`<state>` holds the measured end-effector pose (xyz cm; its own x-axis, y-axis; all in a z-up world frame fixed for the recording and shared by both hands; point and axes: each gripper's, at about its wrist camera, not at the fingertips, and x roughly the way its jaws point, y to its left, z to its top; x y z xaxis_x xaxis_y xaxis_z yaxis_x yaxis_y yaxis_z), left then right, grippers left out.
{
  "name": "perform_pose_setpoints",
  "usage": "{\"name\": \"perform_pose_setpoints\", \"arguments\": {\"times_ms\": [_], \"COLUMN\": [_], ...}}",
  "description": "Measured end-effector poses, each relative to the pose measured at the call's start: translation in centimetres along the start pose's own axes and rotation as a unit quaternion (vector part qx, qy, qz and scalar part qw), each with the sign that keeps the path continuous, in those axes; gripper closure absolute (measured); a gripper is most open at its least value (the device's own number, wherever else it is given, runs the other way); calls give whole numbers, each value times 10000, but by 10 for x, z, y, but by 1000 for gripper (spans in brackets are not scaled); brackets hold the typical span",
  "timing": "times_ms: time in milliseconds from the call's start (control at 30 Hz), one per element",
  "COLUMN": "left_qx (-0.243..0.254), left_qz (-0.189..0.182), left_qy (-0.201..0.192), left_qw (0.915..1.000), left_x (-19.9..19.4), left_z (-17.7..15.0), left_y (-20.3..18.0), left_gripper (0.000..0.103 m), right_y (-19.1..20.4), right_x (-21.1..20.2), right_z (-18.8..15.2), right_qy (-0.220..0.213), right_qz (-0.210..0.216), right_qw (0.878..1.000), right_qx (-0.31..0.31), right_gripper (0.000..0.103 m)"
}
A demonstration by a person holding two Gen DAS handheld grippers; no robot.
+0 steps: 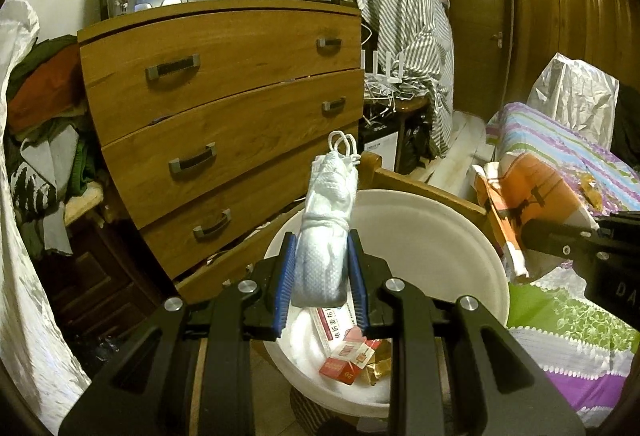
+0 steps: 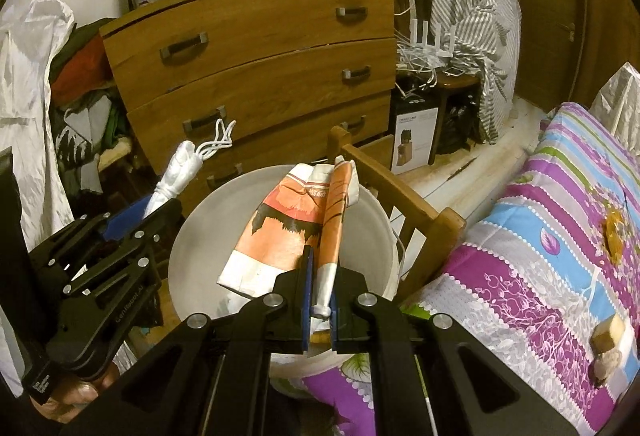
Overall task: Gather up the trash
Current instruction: 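Open both tools to drop the carton and white bag into the bucket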
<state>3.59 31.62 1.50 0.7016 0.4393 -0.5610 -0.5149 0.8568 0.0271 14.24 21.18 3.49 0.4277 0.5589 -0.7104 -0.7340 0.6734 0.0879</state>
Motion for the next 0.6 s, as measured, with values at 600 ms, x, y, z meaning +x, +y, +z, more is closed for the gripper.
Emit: {"name": "perform_pose_setpoints", "arguments": {"times_ms": [600], "left_qx": [54], "left_qz": [-35], "left_qy": [148], "left_qw": [9999], "left_x": [18], "left_z": [-2], "left_y": [0], "left_gripper": [79], "right_y": [-2], "right_x": [11], "right_z": [18], "right_qy": [15], "right_qz": [14], "right_qw": [10000], "right_qx": [-94], "right_gripper": [95]}}
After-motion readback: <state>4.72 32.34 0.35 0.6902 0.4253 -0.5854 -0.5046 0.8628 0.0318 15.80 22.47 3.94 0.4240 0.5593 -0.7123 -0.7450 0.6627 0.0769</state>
